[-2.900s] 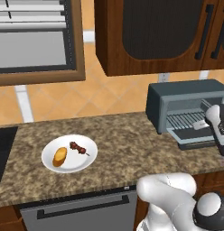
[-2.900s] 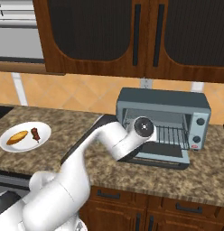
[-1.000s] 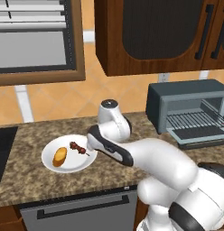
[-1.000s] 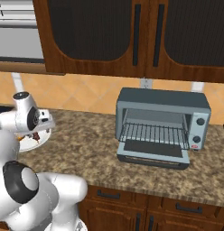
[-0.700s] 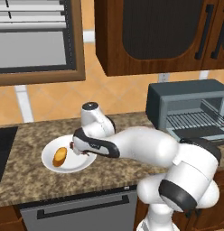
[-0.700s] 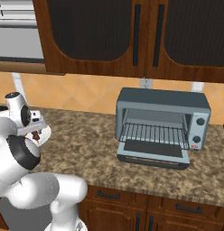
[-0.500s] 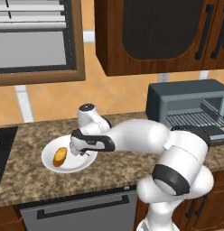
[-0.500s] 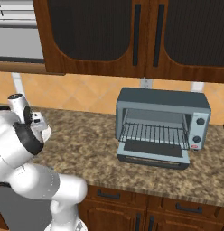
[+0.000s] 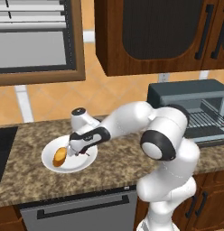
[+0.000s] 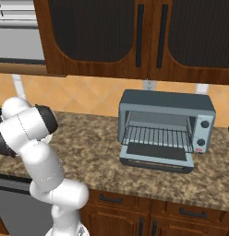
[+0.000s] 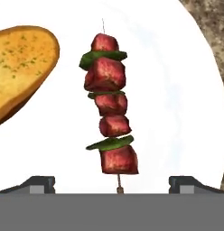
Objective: Pick up the kebab skewer and baguette bread, and place them inside the toaster oven. Close the toaster oven door and start by setting the timer.
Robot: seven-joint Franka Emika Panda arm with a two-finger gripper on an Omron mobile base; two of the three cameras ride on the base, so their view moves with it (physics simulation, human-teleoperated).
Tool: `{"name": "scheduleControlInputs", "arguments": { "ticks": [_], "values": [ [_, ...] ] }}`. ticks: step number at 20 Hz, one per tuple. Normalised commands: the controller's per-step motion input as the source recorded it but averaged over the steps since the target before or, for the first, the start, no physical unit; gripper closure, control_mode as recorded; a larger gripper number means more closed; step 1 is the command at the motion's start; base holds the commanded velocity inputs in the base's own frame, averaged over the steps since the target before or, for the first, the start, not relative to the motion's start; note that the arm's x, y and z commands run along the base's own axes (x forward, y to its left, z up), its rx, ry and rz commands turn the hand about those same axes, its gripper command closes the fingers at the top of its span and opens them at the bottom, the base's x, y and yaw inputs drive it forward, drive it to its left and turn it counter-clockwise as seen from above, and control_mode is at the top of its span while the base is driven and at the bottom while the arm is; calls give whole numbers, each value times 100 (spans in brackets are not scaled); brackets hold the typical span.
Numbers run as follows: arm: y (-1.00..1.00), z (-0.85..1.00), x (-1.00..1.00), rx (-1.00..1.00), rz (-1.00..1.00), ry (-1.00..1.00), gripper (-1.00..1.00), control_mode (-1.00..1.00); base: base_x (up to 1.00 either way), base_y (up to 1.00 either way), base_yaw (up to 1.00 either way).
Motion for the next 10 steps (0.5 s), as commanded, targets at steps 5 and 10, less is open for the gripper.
{"name": "scheduleControlInputs", "arguments": {
  "ticks": [5,10],
  "values": [
    [1,-24,14,-3,0,0,-100,-100,0,0,0],
    [0,-20,17,-1,0,0,-100,-100,0,0,0]
  ]
}}
